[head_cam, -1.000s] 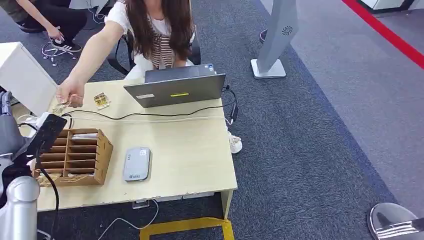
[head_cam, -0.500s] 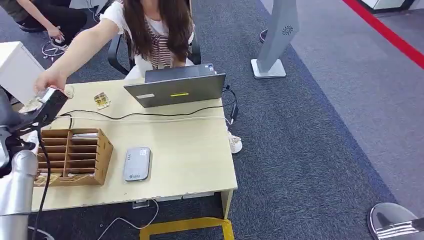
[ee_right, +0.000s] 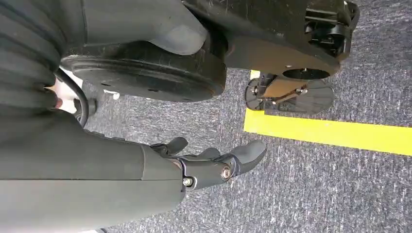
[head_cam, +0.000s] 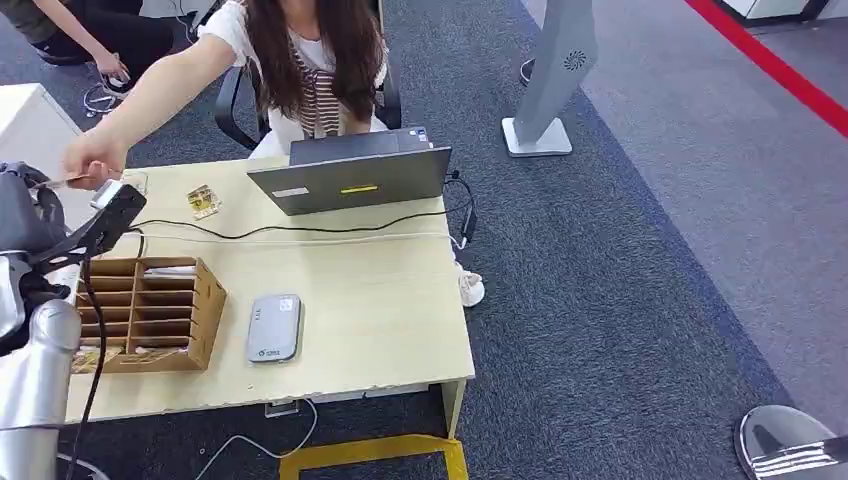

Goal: Pass the card to the sensor for recognition and then transmit it.

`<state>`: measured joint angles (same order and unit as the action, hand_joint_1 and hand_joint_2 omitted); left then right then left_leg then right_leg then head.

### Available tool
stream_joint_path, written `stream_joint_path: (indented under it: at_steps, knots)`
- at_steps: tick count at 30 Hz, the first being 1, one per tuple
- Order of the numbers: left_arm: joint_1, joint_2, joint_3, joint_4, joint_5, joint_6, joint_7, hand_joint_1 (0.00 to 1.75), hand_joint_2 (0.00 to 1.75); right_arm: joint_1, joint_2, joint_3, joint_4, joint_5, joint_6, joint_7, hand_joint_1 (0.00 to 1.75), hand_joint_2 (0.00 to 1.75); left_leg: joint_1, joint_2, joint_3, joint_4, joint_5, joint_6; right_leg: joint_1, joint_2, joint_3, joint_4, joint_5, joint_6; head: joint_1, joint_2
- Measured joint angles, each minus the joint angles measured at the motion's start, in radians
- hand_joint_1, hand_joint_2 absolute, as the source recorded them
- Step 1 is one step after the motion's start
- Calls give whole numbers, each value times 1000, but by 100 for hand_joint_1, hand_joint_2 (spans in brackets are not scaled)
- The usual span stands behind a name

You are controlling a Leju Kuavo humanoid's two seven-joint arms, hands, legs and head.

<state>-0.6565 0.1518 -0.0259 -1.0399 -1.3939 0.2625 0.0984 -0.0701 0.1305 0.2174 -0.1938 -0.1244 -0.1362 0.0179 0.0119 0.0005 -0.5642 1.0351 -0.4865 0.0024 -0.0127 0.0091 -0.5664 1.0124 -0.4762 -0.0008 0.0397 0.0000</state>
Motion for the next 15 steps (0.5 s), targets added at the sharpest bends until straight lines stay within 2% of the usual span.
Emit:
stream_joint_path:
  at_steps: [9, 12, 15]
  knots:
    - [16, 2, -2, 0, 25, -8, -20, 175, 175, 0, 0, 0, 2, 1, 6, -5, 0, 175, 0, 0, 0, 0, 0, 0, 0, 0, 0, 0, 0, 0, 0, 0]
    - [43, -3, -6, -8, 51, 0, -48, 175, 175, 1, 0, 0, 2, 3, 7, -5, 0, 175, 0, 0, 0, 0, 0, 0, 0, 0, 0, 0, 0, 0, 0, 0]
    - [93, -27, -31, -43, 65, 0, -79, 175, 175, 1, 1, 0, 2, 5, 5, -7, 0, 175, 0, 0, 0, 0, 0, 0, 0, 0, 0, 0, 0, 0, 0, 0]
